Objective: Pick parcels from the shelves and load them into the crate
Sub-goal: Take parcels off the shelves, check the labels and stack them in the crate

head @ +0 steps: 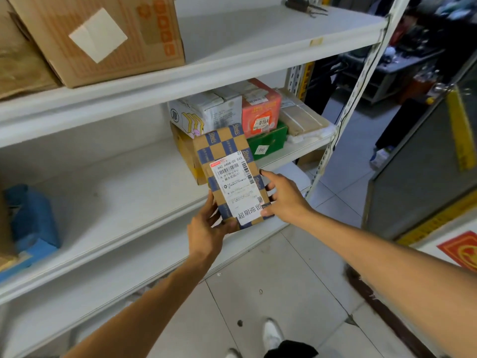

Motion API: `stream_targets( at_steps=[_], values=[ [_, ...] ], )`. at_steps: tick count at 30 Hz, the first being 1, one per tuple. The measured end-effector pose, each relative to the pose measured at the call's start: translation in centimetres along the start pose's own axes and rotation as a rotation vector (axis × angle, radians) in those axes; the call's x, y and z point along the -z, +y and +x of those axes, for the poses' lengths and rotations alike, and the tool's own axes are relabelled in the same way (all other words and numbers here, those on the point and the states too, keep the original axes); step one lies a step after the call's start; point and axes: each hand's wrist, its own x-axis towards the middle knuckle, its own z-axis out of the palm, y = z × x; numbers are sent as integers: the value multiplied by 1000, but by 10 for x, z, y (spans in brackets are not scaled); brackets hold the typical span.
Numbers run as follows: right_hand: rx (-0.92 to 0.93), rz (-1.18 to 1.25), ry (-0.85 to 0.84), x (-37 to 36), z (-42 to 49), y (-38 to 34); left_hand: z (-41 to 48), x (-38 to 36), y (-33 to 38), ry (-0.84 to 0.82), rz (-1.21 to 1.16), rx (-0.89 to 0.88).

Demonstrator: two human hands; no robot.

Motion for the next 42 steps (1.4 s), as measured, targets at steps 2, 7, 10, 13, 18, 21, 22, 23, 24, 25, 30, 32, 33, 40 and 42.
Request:
stream_targets(
  at_steps=[2, 7, 10, 13, 18, 21, 22, 23, 24, 25, 30, 32, 33, 40, 42],
  values=[
    [-26, -18, 55, 10, -6, 9, 8, -10, 3, -66, 30, -6],
    [-105, 88, 214, 44, -39, 47, 24, -63, 7, -258, 119, -55],
    [-164, 126, 323, 75, -71, 77, 23, -111, 7, -400, 122, -111],
    [-238, 149, 493, 110, -112, 109, 13, -170, 11, -555, 146, -175],
    [-481, 272, 724, 146, -197, 161, -23, -269, 13, -837, 221, -254],
    [-577, 277, 856, 151, -249, 182, -52, -317, 5, -989, 268, -280],
    [-597, 282, 891, 150, -266, 188, -63, -331, 1, -1034, 286, -280],
    [-622, 286, 930, 147, -283, 195, -74, -343, -4, -1081, 291, -270],
    [-651, 285, 975, 143, -300, 200, -86, -355, -9, -1135, 289, -259],
    [-684, 288, 1026, 137, -318, 205, -100, -367, -13, -1194, 293, -255],
    [-859, 330, 1272, 107, -397, 214, -170, -410, -29, -1484, 327, -266],
    [-906, 352, 1364, 101, -423, 215, -193, -424, -31, -1581, 352, -301],
    [-915, 380, 1419, 97, -434, 216, -203, -432, -32, -1622, 361, -312],
    [-1041, 474, 1723, 81, -477, 215, -260, -479, -35, -1903, 423, -326],
    [-1077, 471, 1751, 84, -483, 218, -269, -493, -36, -1979, 429, -338]
  ],
)
